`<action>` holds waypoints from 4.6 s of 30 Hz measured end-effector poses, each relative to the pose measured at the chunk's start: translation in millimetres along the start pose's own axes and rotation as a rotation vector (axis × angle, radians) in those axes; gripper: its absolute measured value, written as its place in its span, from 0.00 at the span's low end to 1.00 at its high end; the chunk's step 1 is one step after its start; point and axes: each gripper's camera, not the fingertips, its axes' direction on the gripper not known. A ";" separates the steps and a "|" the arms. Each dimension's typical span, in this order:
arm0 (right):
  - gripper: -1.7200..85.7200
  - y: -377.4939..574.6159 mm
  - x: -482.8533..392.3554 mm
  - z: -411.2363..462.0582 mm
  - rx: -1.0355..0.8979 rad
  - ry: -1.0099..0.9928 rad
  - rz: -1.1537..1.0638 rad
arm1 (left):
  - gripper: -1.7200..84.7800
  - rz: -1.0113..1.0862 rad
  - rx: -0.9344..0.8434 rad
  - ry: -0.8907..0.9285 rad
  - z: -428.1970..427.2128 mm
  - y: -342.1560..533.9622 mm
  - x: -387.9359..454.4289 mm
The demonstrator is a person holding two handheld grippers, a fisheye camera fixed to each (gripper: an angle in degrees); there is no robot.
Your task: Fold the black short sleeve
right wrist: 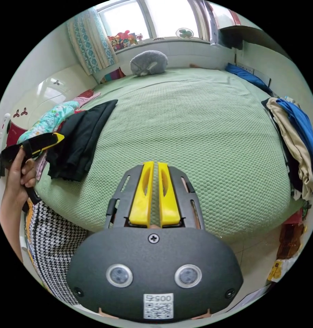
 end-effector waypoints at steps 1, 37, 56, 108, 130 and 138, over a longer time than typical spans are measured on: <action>0.03 0.3 5.2 -1.5 -0.002 -0.005 0.006 | 0.02 0.012 -0.012 0.026 4.9 4.7 11.5; 0.04 -4.1 13.0 28.3 -0.033 -0.160 -0.017 | 0.18 -0.169 0.243 -0.121 -56.2 69.2 -189.3; 0.02 -10.9 29.8 40.5 -0.065 -0.207 0.000 | 0.02 -0.166 0.209 -0.018 -46.1 79.3 -148.0; 0.02 -10.5 64.8 60.6 -0.116 -0.424 0.055 | 0.06 0.066 0.095 0.066 0.8 161.2 -23.4; 0.01 10.0 123.6 -4.8 0.145 -0.317 0.290 | 0.04 -0.312 0.417 -0.110 -172.3 187.8 -139.0; 0.01 8.5 121.6 -15.9 0.098 -0.373 0.182 | 0.05 -0.511 0.337 -0.162 -169.0 172.8 -205.5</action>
